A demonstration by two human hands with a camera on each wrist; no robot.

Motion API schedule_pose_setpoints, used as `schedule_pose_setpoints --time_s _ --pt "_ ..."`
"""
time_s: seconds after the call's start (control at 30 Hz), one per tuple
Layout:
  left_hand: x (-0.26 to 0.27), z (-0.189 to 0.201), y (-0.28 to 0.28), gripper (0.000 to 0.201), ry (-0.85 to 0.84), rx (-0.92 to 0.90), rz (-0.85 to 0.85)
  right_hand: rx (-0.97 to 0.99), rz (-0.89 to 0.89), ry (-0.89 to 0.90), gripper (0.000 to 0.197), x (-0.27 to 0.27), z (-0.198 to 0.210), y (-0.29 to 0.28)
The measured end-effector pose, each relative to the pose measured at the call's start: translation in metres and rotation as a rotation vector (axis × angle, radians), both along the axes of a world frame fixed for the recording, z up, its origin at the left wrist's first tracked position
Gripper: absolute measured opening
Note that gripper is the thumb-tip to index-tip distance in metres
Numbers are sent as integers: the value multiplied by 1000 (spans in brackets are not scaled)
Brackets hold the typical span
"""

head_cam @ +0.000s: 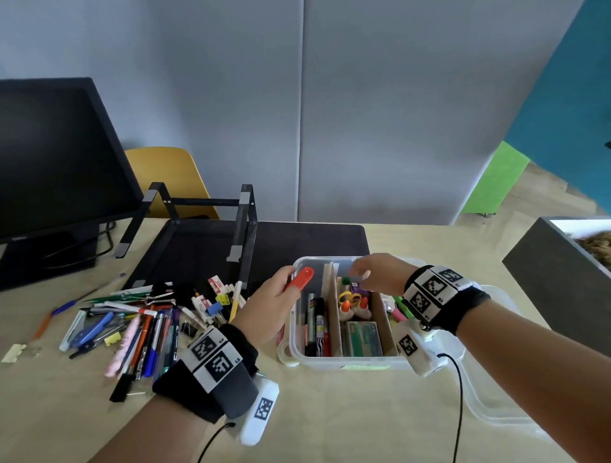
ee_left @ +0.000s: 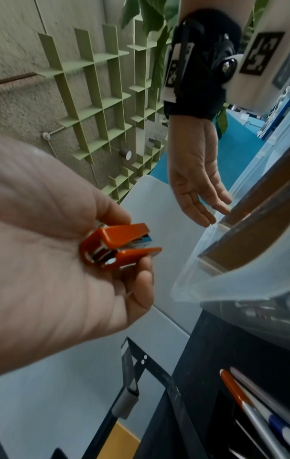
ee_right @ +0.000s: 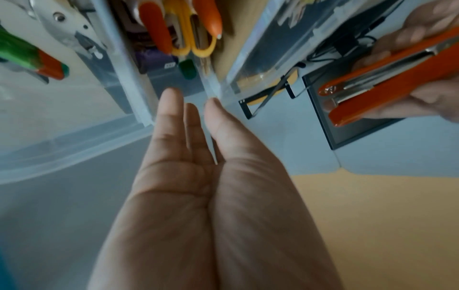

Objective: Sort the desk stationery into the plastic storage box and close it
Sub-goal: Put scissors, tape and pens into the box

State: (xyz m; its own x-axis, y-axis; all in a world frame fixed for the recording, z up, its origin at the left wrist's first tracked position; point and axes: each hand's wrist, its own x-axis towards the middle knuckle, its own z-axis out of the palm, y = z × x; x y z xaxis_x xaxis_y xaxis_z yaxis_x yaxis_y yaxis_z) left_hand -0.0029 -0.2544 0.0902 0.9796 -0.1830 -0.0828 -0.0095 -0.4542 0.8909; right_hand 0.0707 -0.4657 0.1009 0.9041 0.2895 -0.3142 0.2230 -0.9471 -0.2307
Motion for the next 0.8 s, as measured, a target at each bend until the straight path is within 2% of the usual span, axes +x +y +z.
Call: schedule_pose_setpoints --time_s 0.13,0.27,0.4,0.47,0.57,0.67,0.8 --pt "0 11 -11 46 48 19 -54 78 -108 -86 31 -11 1 -30" --pt "4 21 -27 23 11 39 -115 108 -240 -159 26 -28 -9 -66" --pt "10 19 -47 18 39 55 -112 105 -371 -234 23 -44 -29 -93" --pt "14 17 -57 16 43 104 -106 113 -414 -236 24 -52 -38 -99" --pt "21 17 -72 24 28 133 -118 164 -463 -220 28 -61 -47 -101" --pt "24 23 -89 31 -61 205 -213 220 -517 -181 33 -67 -55 -97" --pt "37 26 -114 30 -26 240 -294 299 -577 -152 40 -72 -69 -91"
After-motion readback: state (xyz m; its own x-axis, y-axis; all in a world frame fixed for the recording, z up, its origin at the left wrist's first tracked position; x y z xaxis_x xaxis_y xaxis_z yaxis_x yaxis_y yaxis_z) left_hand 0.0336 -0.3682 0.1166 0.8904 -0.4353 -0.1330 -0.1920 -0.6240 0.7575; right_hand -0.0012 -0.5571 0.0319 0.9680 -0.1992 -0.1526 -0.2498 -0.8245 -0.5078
